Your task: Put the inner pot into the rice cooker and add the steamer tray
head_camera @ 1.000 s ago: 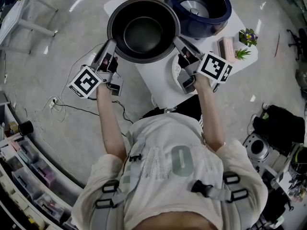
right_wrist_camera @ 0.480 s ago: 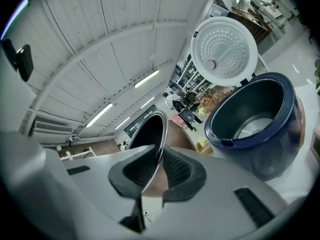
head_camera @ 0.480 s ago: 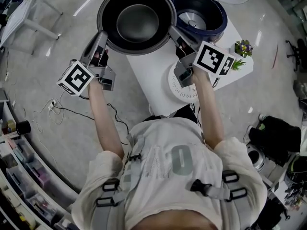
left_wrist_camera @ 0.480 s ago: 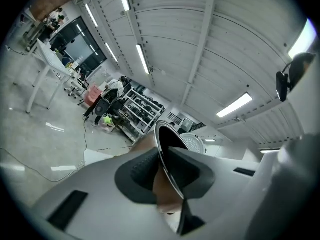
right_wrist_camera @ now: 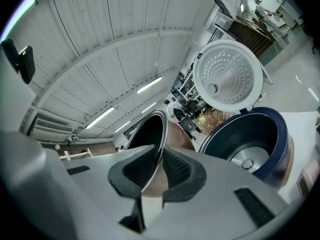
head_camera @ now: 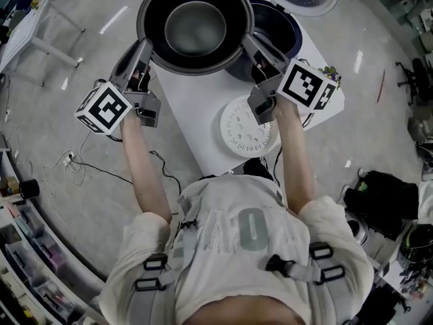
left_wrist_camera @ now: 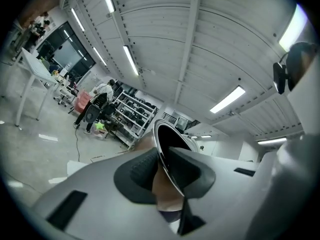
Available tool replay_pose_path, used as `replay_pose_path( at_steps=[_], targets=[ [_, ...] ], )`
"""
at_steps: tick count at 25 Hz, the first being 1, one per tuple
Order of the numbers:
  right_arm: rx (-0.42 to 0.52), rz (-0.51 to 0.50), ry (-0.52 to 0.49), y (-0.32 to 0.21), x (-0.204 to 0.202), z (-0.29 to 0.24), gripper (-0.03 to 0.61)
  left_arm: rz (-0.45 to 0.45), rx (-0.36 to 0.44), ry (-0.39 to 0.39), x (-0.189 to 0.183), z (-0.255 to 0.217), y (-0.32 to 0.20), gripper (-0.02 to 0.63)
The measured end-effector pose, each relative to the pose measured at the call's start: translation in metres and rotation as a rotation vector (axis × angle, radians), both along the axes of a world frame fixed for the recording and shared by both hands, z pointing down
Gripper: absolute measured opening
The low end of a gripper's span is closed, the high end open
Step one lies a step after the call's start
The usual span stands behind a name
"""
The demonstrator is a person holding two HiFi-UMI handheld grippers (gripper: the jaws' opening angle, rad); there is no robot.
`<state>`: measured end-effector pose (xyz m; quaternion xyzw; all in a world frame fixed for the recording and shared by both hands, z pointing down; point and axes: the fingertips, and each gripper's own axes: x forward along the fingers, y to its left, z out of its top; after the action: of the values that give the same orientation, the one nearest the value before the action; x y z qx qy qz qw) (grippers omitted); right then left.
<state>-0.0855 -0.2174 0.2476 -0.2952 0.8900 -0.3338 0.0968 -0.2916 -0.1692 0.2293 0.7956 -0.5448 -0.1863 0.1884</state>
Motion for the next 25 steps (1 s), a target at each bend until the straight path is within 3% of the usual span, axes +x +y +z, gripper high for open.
replay_pose_path(
  at_steps=[9, 15, 25],
  targets=[
    [-0.005, 0.088, -0.015, -0.031, 0.06, -0.012, 0.052, 0.079, 0.01, -0.039, 0.058, -0.018, -0.048, 0.071],
    [-0.036, 0.159, -0.02, -0.046, 0.106, -0.004, 0.057, 0.169, -0.024, -0.078, 0.105, -0.018, -0.08, 0.071],
    [-0.109, 0.246, -0.018, -0.063, 0.158, 0.02, 0.06, 0.229, -0.088, -0.114, 0.155, 0.003, -0.116, 0.071]
  ],
)
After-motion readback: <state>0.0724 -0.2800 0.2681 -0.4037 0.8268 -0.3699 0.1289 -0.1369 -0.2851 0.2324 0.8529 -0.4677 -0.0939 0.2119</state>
